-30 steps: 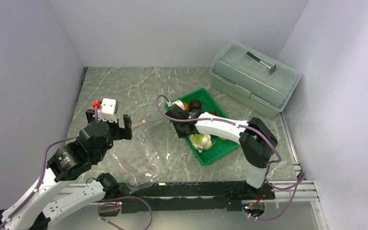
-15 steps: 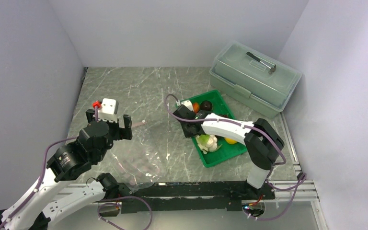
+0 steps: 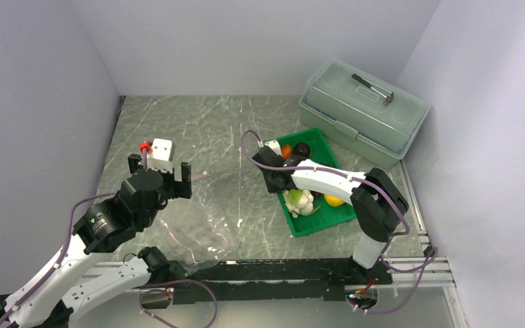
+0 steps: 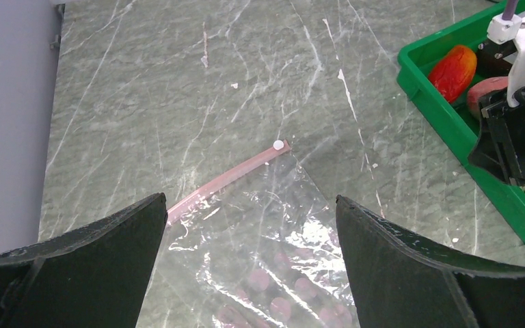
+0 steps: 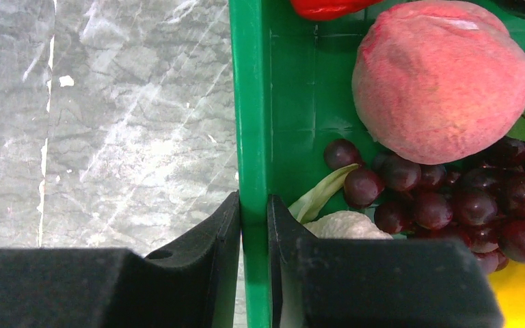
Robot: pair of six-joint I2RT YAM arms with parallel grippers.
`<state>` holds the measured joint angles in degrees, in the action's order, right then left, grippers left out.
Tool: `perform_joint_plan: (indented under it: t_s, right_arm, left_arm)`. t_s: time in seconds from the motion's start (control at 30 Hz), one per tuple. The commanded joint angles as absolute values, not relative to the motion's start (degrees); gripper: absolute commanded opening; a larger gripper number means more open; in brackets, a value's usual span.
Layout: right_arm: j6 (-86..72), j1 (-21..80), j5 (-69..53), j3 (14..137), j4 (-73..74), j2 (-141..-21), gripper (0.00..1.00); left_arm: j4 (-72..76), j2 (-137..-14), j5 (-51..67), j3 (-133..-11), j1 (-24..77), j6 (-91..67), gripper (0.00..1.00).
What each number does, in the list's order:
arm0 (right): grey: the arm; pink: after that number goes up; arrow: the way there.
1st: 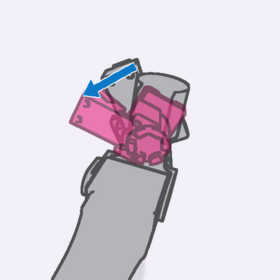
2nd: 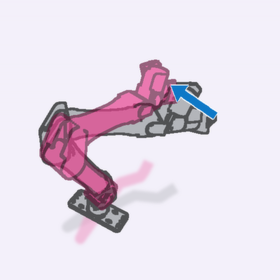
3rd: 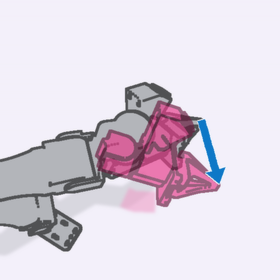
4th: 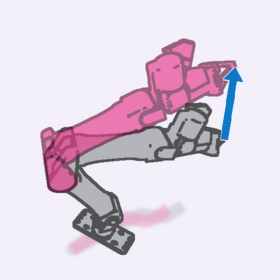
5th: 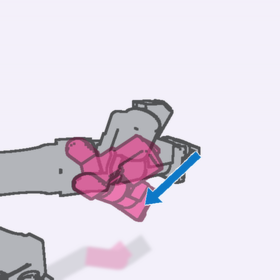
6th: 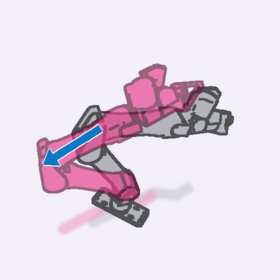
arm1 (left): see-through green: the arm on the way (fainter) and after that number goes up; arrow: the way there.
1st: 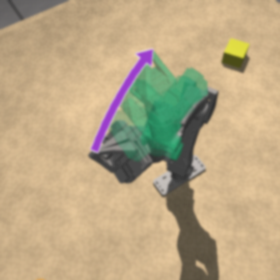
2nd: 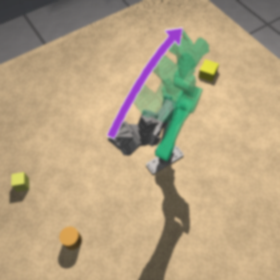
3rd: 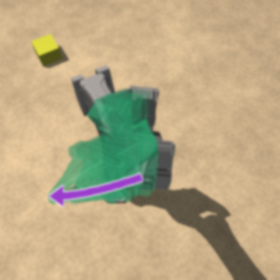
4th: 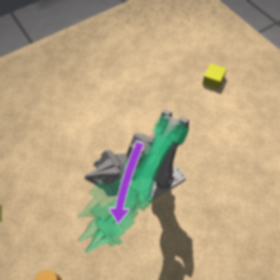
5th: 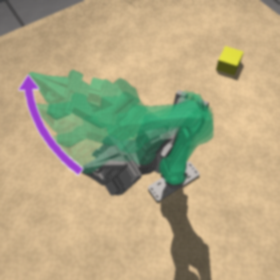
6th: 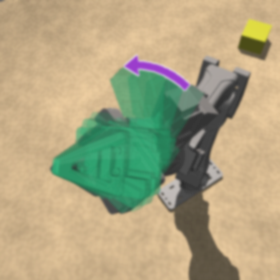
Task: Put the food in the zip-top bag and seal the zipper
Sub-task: Move the bin to the center of the board.
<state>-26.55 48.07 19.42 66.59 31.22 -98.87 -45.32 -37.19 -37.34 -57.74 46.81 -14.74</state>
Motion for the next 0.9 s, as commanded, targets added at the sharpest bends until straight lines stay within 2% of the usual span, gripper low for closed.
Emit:
perform_joint_plan:
  t_s: [0.0,0.1,0.2,0.43,0.87]
  right_arm:
    - [-25.9,47.6,21.1,66.8,29.0,-95.5,0.14]
    - [-25.7,47.5,21.5,67.2,29.3,-94.8,0.22]
    - [-25.6,47.6,22.1,67.7,29.9,-94.0,0.38]
    - [-25.7,47.8,21.9,69.1,31.1,-91.6,0.53]
    - [-27.7,53.3,10.7,70.6,29.1,-84.8,0.65]
  left_arm:
    - [-44.3,-37.9,-37.7,-57.7,46.9,-15.2,0.99]
    - [-44.4,-38.3,-37.9,-57.7,46.9,-15.2,0.99]
    - [-44.4,-38.4,-38.1,-57.7,46.8,-15.2,0.99]
    - [-44.3,-38.4,-38.2,-57.6,46.8,-15.2,0.99]
    - [-44.6,-37.3,-38.6,-57.7,46.8,-15.4,0.99]
